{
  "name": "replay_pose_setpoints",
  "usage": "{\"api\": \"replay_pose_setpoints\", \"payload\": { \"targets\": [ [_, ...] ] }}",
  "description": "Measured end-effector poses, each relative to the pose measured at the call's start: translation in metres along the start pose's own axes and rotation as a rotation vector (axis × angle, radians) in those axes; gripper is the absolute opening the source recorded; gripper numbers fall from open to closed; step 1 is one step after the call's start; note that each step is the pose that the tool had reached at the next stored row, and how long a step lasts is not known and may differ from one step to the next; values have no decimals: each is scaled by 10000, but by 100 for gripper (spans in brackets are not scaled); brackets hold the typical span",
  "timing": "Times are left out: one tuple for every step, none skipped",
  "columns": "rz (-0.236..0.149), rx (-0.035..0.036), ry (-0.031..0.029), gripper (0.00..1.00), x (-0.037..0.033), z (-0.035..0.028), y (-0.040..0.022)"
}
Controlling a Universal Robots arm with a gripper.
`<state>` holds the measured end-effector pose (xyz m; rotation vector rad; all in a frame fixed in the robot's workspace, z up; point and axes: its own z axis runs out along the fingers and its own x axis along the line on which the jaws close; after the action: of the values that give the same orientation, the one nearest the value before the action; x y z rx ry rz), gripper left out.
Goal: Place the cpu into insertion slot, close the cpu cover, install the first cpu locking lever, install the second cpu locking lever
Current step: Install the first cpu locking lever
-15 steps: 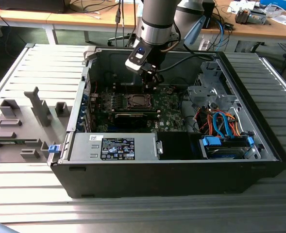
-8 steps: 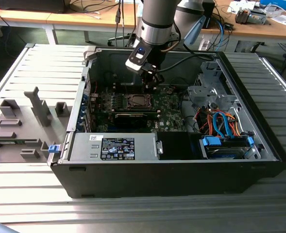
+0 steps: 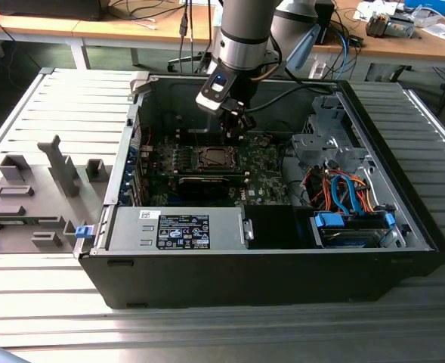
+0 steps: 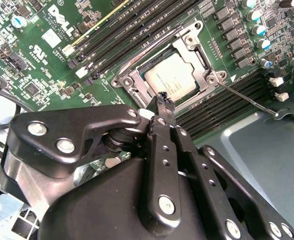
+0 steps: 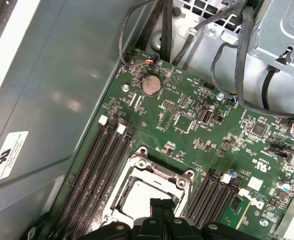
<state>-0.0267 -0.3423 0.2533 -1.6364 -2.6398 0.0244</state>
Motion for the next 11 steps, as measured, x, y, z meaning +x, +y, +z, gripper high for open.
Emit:
{"api": "replay_pose_setpoints", "payload": {
  "targets": [
    [-21, 0, 0, 11, 0, 0, 0],
    [-55, 1, -1, 11, 0, 0, 0],
    [-91, 1, -3, 11, 0, 0, 0],
    [-113, 2, -4, 11, 0, 0, 0],
    [-131, 3, -4, 11, 0, 0, 0],
    [-162, 3, -5, 11, 0, 0, 0],
    [-191, 4, -6, 11, 0, 0, 0],
    [-210, 4, -7, 11, 0, 0, 0],
    [-244, 5, -8, 11, 0, 0, 0],
    [-261, 5, -8, 11, 0, 0, 0],
    [-281, 6, -9, 11, 0, 0, 0]
  ]
}}
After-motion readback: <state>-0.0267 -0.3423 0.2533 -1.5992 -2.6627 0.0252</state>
